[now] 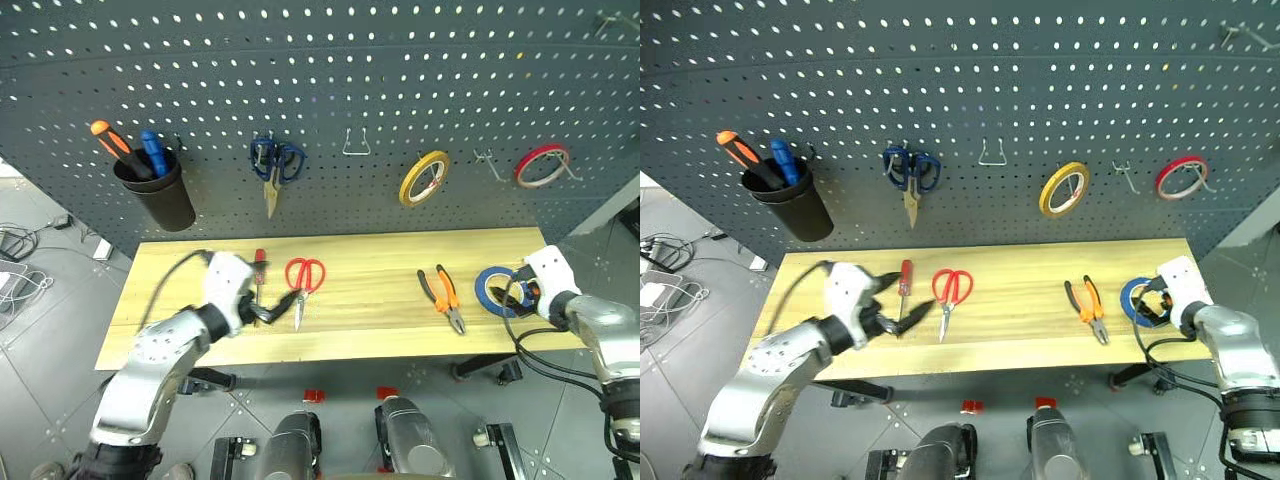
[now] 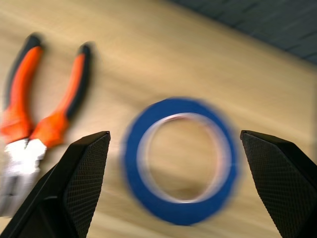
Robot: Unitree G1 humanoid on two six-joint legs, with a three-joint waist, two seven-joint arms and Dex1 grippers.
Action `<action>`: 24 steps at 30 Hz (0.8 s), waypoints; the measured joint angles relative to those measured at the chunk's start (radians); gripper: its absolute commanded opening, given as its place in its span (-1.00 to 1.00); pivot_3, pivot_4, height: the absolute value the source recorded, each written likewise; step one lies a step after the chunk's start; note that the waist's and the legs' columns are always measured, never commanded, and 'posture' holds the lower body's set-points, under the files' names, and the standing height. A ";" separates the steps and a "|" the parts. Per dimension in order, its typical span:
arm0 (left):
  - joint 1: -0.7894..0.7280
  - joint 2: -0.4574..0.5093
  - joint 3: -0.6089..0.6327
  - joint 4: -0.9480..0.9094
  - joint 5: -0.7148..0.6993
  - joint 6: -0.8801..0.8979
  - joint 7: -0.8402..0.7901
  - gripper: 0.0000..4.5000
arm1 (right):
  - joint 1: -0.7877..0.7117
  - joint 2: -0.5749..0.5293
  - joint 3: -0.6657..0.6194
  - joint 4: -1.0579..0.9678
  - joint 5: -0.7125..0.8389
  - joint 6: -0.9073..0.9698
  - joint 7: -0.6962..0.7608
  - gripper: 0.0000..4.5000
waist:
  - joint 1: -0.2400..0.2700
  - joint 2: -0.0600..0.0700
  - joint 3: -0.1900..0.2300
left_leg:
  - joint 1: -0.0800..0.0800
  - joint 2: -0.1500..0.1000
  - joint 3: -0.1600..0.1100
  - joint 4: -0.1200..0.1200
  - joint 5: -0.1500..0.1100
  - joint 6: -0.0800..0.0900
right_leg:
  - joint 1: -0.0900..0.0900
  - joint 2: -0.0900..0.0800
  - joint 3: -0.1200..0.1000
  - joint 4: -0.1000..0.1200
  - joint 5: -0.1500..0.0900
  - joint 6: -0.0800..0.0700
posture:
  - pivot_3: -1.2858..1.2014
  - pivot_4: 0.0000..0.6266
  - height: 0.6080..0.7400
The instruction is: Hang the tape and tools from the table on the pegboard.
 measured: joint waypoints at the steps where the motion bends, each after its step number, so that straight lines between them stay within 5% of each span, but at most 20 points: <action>1: -0.013 0.007 -0.016 0.001 -0.005 0.001 -0.025 0.99 | -0.014 0.006 0.011 0.003 -0.002 0.015 0.000 1.00 | -0.004 0.000 0.006 | 0.000 0.001 0.001 0.000 0.000 0.000 | -0.001 0.001 0.001 0.000 0.000 0.000 | -0.27 0.04 1.00; 14: -0.288 -0.050 -0.272 0.209 0.123 -0.127 -0.233 0.99 | -0.366 0.071 0.168 0.493 -0.123 0.021 0.047 1.00 | -0.047 -0.011 0.055 | -0.002 0.005 0.007 0.001 0.000 0.000 | -0.004 0.007 0.007 -0.001 0.001 0.002 | -0.27 0.03 1.00; 18: -0.311 -0.069 -0.294 0.242 0.150 -0.163 -0.254 1.00 | -0.462 0.075 0.194 0.638 -0.156 0.001 0.089 0.61 | -0.055 -0.012 0.056 | -0.003 0.005 0.009 0.002 0.000 0.000 | -0.004 0.007 0.008 -0.001 0.002 0.003 | -0.26 -0.02 1.00; 24: -0.314 -0.078 -0.298 0.254 0.177 -0.199 -0.263 1.00 | -0.530 0.083 0.249 0.751 -0.209 -0.060 0.157 -0.32 | -0.059 -0.013 0.056 | -0.002 0.007 0.010 0.004 0.000 0.000 | -0.004 0.009 0.012 0.000 0.004 0.006 | -0.26 -0.08 1.00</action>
